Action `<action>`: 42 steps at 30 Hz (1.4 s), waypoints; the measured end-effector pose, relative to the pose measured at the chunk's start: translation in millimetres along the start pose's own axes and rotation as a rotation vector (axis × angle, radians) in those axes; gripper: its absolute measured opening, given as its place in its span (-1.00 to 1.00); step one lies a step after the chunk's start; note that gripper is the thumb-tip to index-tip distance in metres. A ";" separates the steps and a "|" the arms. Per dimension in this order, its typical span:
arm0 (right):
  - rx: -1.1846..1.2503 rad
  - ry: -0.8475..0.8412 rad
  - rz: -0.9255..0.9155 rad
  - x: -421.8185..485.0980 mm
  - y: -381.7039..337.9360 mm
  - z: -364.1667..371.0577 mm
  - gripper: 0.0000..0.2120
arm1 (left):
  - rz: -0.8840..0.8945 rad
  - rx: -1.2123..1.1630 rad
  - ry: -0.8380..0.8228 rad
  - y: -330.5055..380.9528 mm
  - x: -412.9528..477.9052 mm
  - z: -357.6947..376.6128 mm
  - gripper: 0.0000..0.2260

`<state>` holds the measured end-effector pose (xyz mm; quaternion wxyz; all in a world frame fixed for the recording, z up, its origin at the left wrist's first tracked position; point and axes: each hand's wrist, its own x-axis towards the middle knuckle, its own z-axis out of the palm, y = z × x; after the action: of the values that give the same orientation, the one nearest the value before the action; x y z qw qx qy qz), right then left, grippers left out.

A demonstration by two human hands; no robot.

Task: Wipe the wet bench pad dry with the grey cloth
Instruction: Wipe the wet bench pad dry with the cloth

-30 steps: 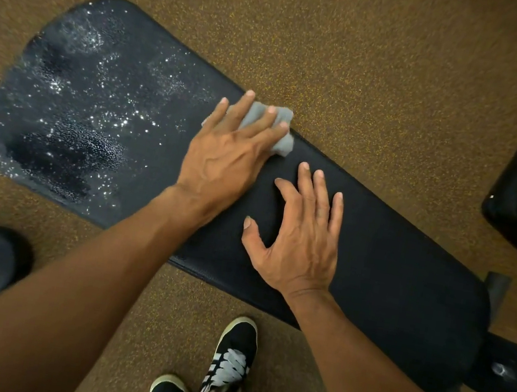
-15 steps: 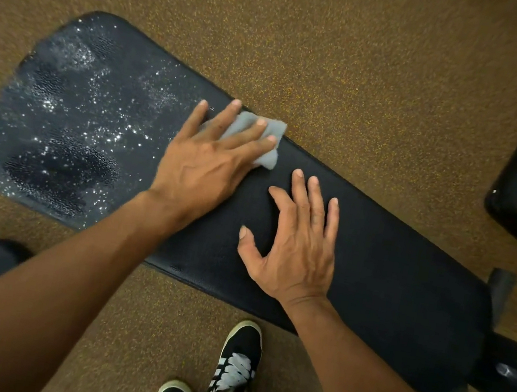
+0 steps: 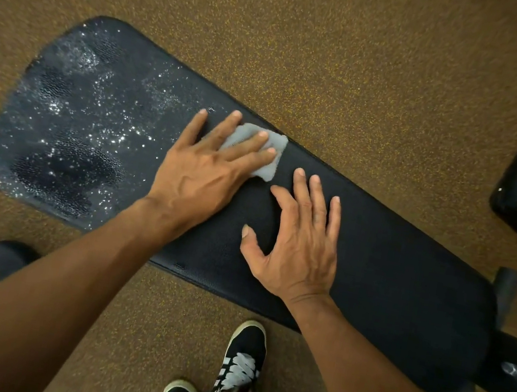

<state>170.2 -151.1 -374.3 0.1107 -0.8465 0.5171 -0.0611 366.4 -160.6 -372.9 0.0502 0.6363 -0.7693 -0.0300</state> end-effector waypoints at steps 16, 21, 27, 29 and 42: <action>-0.002 -0.012 0.009 -0.6 -0.5 0.6 -0.35 | -0.096 0.028 -0.052 -28.0 26.8 -4.3 -0.63; -0.011 -0.010 0.013 -0.1 -0.7 0.8 -0.35 | -0.111 -0.122 -0.030 18.9 54.0 7.0 -0.63; -0.006 0.001 0.009 0.1 -1.0 0.8 -0.35 | 0.058 0.015 0.026 -23.3 31.1 -0.8 -0.61; -0.013 -0.002 0.010 0.0 -0.6 1.1 -0.36 | -0.101 -0.009 -0.038 -18.5 37.5 -5.0 -0.62; -0.027 -0.013 0.007 -0.1 -0.6 0.3 -0.36 | -0.437 -0.819 0.143 -0.6 45.6 -34.4 -0.65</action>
<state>170.7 -150.6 -374.5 0.1028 -0.8465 0.5201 -0.0484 362.5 -204.9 -337.0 0.3427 0.7117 -0.5365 -0.2970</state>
